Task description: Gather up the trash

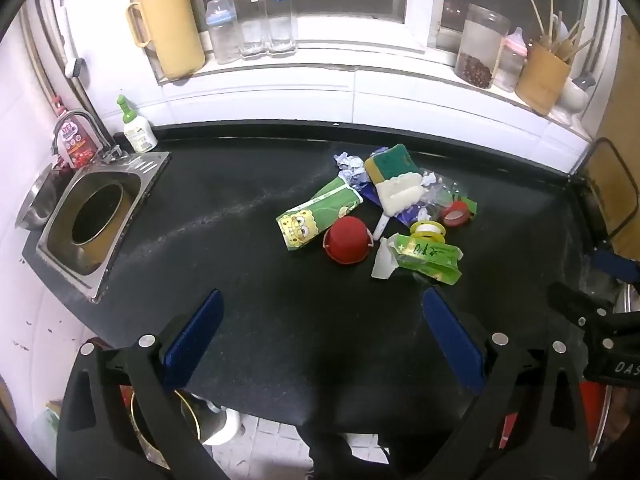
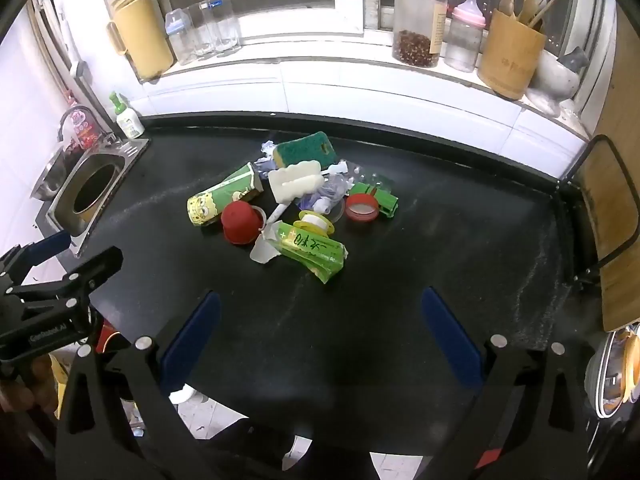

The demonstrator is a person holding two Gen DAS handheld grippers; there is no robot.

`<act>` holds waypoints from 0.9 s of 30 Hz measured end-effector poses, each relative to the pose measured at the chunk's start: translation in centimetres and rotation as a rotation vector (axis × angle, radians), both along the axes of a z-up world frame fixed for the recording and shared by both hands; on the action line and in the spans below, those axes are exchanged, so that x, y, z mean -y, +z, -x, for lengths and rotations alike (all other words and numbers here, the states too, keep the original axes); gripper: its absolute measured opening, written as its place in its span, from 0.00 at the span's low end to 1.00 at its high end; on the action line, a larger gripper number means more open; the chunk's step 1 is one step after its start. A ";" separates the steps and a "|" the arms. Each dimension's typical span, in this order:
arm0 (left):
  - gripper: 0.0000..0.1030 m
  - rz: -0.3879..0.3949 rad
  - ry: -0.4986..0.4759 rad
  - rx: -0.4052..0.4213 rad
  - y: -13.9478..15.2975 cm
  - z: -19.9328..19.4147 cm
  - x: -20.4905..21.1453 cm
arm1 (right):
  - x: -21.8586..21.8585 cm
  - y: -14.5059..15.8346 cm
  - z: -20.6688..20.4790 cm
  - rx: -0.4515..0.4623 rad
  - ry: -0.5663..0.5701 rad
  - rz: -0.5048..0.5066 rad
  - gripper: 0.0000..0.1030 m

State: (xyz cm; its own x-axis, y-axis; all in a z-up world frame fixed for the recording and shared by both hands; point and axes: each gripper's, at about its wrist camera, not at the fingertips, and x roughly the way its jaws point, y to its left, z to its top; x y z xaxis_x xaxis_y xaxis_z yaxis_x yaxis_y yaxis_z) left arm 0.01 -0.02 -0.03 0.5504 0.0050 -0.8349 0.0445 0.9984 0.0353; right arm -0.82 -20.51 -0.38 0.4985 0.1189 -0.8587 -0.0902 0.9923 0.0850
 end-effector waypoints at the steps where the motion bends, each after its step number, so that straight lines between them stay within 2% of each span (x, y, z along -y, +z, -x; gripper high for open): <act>1: 0.94 -0.002 -0.002 -0.002 0.0 0.0 0.0 | 0.0 0.0 0.0 0.000 -0.002 0.000 0.94; 27: 0.94 0.001 -0.002 -0.025 -0.6 -1.3 -0.3 | -0.7 -0.3 -1.0 -0.018 0.011 -0.011 0.94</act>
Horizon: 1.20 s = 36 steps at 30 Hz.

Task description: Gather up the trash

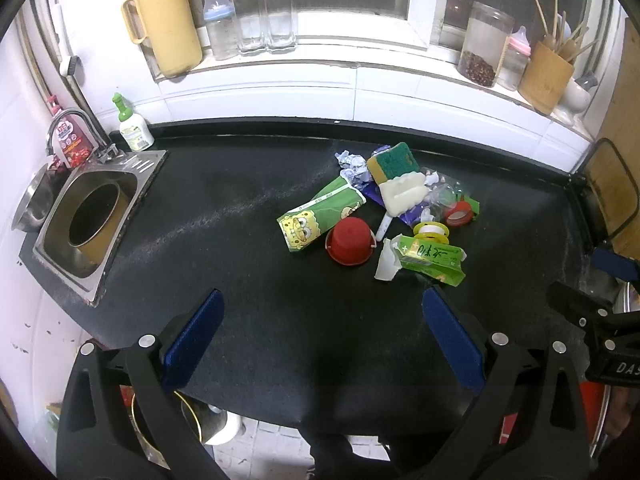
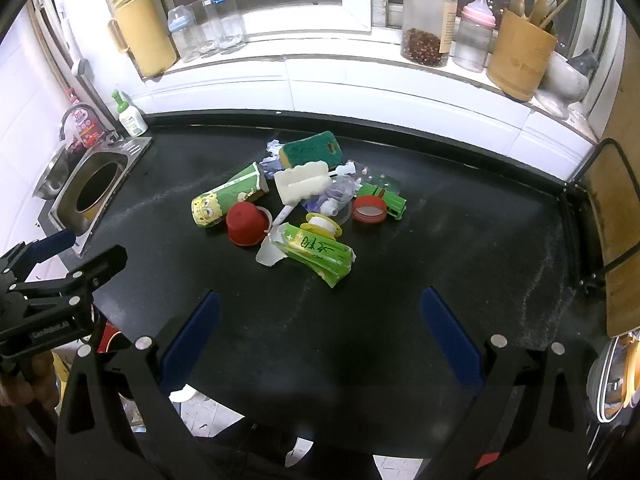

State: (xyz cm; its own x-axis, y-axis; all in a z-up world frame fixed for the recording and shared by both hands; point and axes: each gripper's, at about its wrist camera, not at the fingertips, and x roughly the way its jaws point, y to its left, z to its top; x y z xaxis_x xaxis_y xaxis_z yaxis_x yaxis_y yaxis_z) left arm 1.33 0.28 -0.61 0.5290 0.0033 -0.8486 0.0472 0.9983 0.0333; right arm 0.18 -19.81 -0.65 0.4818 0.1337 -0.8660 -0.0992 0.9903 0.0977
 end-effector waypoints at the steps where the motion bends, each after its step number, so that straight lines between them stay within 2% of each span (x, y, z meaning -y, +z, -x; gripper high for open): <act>1: 0.94 -0.001 -0.001 -0.001 -0.1 -0.1 0.1 | 0.0 0.0 0.0 0.000 0.001 0.001 0.94; 36: 0.94 0.012 -0.012 -0.010 -0.9 -0.1 0.2 | -0.1 -0.4 -0.2 -0.006 0.005 -0.005 0.94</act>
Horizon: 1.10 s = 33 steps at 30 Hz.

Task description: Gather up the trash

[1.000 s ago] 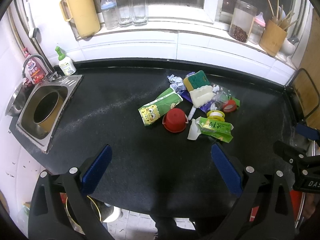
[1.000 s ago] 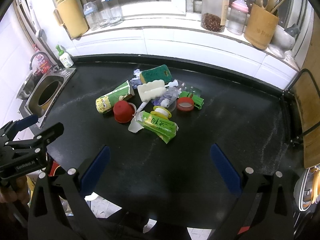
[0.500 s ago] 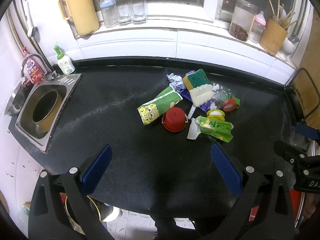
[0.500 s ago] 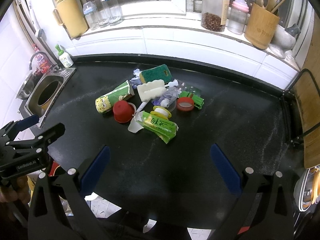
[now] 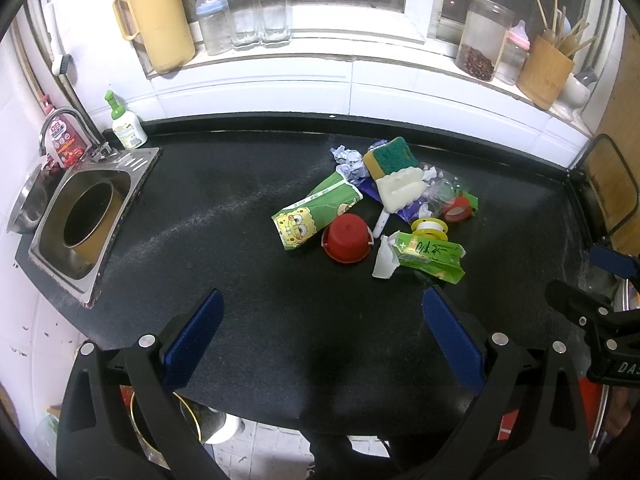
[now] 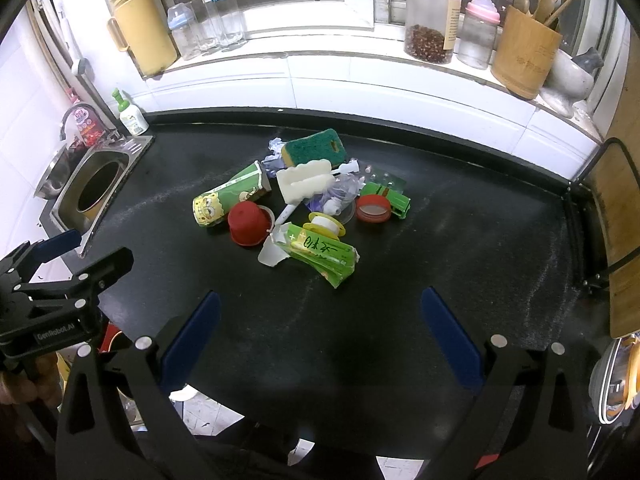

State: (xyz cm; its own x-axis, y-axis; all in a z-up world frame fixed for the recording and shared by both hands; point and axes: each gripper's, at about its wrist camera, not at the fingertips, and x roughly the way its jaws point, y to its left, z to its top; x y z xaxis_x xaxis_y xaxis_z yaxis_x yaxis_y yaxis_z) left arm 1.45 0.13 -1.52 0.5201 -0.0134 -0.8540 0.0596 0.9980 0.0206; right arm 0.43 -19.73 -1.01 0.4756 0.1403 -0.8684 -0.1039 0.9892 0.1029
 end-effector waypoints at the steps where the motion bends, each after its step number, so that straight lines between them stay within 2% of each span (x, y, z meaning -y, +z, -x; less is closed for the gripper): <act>1: 0.94 0.001 0.000 0.000 -0.1 0.1 0.0 | 0.0 0.0 0.0 -0.001 0.000 0.000 0.95; 19: 0.94 0.001 -0.001 -0.005 -0.3 -0.2 0.3 | -0.2 -0.2 -0.3 -0.006 -0.002 -0.003 0.94; 33: 0.94 0.008 -0.013 -0.041 -1.3 -2.8 -0.6 | -0.2 -1.5 -2.5 -0.033 0.007 -0.016 0.94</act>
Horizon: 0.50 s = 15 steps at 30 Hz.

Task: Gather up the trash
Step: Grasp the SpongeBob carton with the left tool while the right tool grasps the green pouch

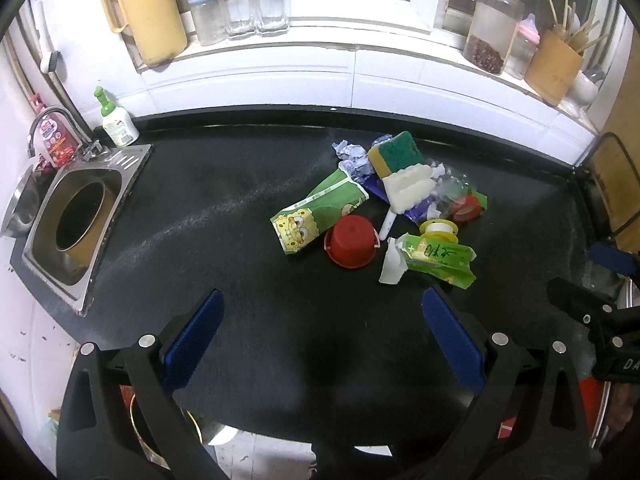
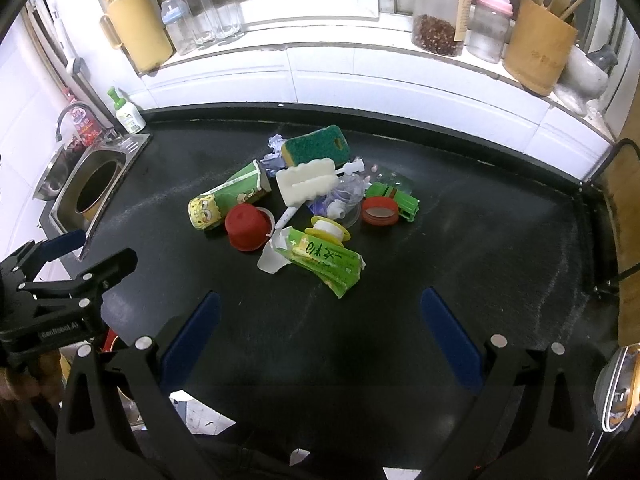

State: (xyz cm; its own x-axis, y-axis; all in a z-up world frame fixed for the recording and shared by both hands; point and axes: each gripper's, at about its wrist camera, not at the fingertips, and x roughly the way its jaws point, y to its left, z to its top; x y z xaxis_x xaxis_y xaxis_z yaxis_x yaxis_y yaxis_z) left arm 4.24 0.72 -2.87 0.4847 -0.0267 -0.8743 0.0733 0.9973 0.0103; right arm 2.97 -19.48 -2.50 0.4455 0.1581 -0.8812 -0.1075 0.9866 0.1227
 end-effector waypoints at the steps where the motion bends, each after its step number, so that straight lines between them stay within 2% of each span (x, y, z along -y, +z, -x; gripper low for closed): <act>1: 0.94 0.002 -0.008 0.003 -0.3 -0.3 -0.1 | 0.1 -0.3 -0.2 0.003 0.006 -0.004 0.94; 5: 0.94 -0.013 -0.074 0.017 -1.7 -2.5 -0.1 | 0.5 -2.1 -1.3 0.017 0.045 -0.022 0.94; 8: 0.94 -0.061 -0.155 0.037 -3.6 -4.8 0.2 | 0.6 -4.6 -2.7 0.011 0.100 -0.030 0.94; 10: 0.94 -0.061 -0.221 0.024 -5.4 -7.0 0.2 | 0.5 -6.6 -3.7 0.000 0.146 -0.027 0.94; 15: 0.94 -0.108 -0.358 0.018 -9.3 -12.1 0.3 | -0.3 -11.6 -5.9 -0.052 0.261 0.032 0.89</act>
State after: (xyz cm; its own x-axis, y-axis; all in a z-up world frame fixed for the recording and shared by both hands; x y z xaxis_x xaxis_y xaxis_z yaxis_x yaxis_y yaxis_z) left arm 16.30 0.40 -12.22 0.4767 -0.1051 -0.8728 0.4162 0.9015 0.1187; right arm 8.91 -19.16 -14.14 0.3471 0.2329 -0.9085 -0.3531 0.9298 0.1035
